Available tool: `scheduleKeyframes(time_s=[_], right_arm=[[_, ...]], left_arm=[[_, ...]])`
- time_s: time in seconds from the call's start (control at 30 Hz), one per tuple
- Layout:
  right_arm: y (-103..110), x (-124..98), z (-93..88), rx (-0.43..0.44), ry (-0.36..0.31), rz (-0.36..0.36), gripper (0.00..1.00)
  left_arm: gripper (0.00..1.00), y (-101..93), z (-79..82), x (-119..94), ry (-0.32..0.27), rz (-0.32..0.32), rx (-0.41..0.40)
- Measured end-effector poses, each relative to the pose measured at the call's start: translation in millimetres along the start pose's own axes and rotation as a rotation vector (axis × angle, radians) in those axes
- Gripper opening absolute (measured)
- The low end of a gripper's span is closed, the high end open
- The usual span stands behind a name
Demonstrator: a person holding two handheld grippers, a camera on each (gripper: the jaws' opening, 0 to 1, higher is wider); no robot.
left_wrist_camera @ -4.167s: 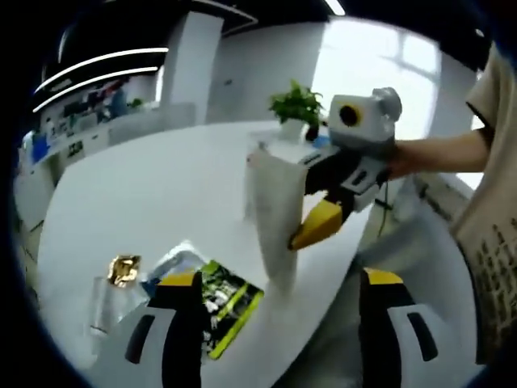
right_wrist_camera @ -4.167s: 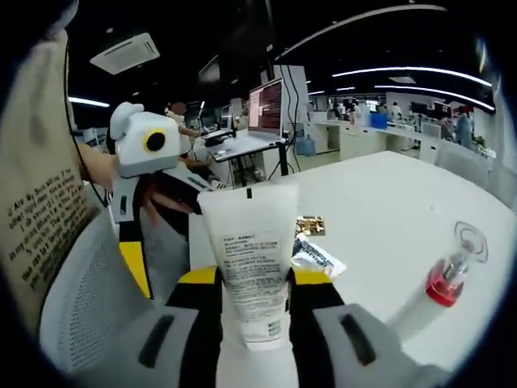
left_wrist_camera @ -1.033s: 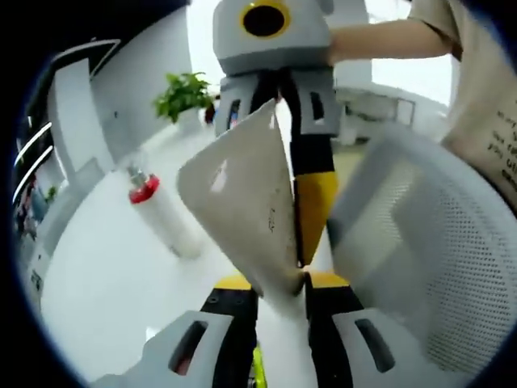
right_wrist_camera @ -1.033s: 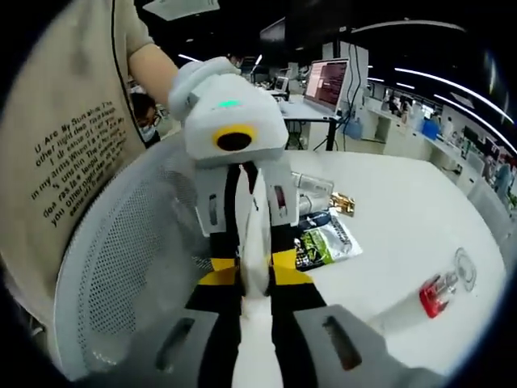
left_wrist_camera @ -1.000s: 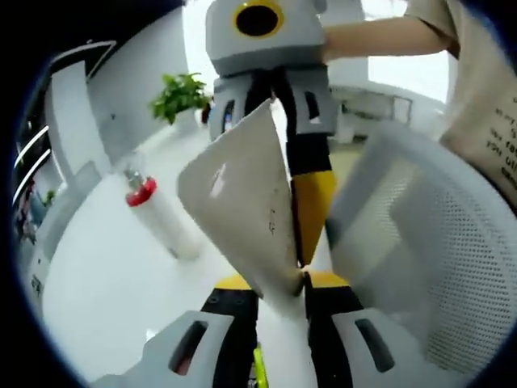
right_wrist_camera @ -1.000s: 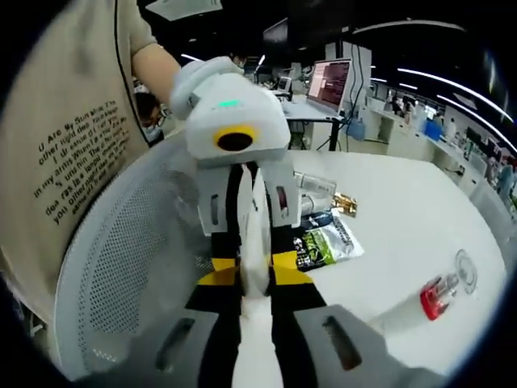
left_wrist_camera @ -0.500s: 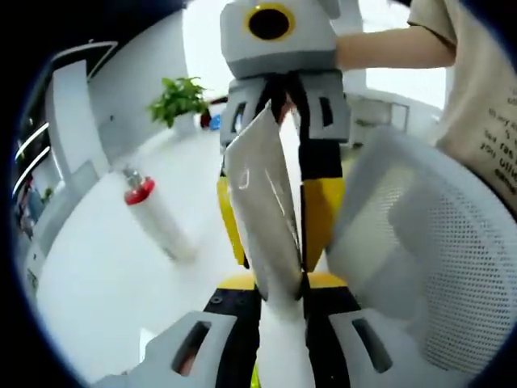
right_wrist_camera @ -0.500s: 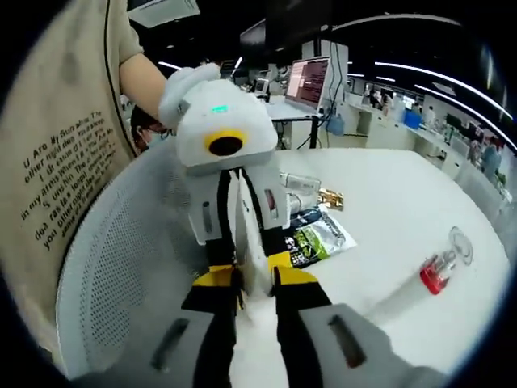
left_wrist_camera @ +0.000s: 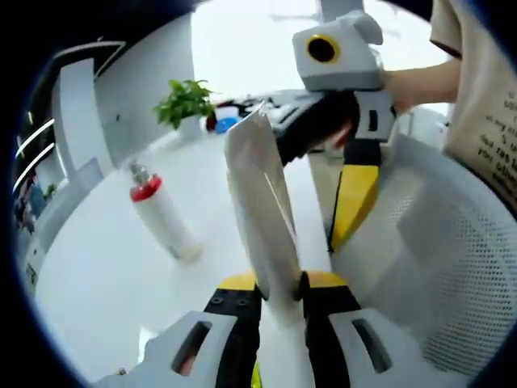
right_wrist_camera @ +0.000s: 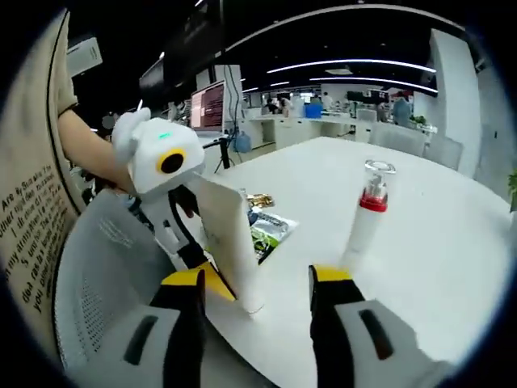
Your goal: Arrange the skincare products in the storage area until every visible bottle or jar stands upright without overlapping.
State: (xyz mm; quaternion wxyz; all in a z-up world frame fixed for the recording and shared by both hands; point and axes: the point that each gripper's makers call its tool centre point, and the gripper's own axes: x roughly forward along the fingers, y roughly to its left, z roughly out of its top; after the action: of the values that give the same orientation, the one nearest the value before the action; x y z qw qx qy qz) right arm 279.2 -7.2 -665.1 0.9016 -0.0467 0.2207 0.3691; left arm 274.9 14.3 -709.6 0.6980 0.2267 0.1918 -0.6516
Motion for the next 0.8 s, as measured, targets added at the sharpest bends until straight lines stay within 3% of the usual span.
scheduleKeyframes(time_s=[0.1,0.3,0.4,0.53,0.63,0.8], right_arm=[[-12.9,-5.9,3.8,0.002,-0.021,-0.079,0.64],[-29.1,-18.7,19.1,0.105,-0.116,-0.21,0.77],[-29.1,-21.0,24.8,0.13,-0.152,-0.234,0.82],[-35.7,-21.7,13.5,0.111,-0.105,-0.278,0.84],[-37.7,-19.9,11.9,0.114,-0.096,-0.284,0.91],[-37.2,-17.4,8.2,0.092,-0.053,-0.29,0.92]], left_arm=[[0.16,6.0,0.6,1.0,-0.003,0.006,-0.002],[0.16,19.9,0.7,3.2,-0.013,0.011,-0.015],[0.16,27.7,1.5,4.9,-0.017,0.015,-0.021],[0.16,37.5,3.5,8.3,-0.011,0.02,-0.026],[0.16,43.5,4.6,10.5,-0.013,0.016,-0.021],[0.16,56.5,5.6,13.1,-0.022,0.024,-0.02]])
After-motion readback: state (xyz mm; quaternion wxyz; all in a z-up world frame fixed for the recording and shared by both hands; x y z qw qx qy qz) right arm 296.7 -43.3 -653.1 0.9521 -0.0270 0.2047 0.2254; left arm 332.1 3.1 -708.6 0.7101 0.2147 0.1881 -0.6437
